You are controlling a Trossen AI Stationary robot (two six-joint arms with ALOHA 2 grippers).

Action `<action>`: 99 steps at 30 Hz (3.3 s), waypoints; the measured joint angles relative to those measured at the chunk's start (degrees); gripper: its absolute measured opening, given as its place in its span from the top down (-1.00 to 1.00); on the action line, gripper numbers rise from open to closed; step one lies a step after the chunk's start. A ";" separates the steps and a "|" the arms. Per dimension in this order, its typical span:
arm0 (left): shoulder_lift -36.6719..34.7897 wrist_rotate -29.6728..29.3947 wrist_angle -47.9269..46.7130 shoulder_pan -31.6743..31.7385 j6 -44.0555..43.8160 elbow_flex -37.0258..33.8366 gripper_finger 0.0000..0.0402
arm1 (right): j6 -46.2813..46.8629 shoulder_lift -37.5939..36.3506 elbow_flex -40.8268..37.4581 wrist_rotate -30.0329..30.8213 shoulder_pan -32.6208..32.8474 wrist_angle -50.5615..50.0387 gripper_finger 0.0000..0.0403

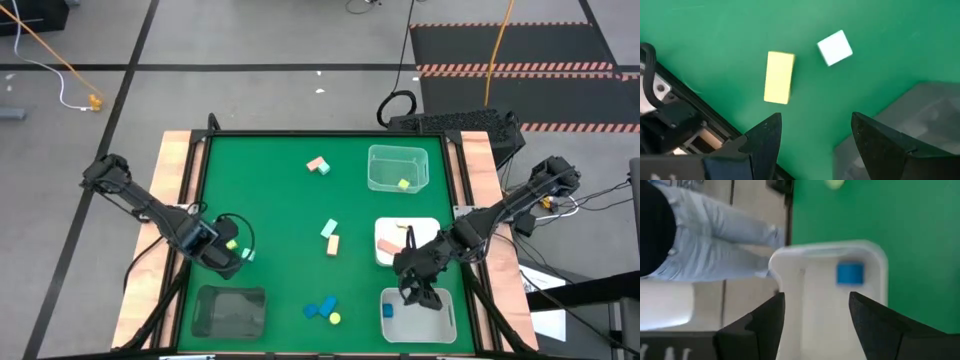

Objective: Sort & place blocks by color
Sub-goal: Put the left yellow block into the transparent bin

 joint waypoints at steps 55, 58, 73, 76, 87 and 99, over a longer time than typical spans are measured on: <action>0.04 -8.64 27.02 1.36 -1.09 -3.02 0.35 | -10.75 0.04 0.00 36.45 -24.95 30.31 -0.04; 0.02 -8.65 32.92 -1.48 -0.17 0.47 0.35 | -10.90 0.04 0.00 36.43 -24.95 29.41 -0.04; 3.44 6.49 45.79 -19.55 -19.64 -0.35 0.31 | -10.69 0.06 -4.20 36.34 -24.95 27.46 -0.04; 5.16 8.89 42.37 -20.51 -23.99 -0.38 0.34 | -9.13 0.06 -6.55 36.32 -24.95 27.70 -0.04; 11.08 9.39 40.96 -19.75 -28.71 -0.40 0.30 | -6.86 0.06 -13.60 34.49 -24.95 40.87 -0.04; 11.23 6.39 45.59 -15.72 -22.68 -0.40 0.34 | -5.26 0.06 -13.60 27.95 -24.96 46.57 -0.04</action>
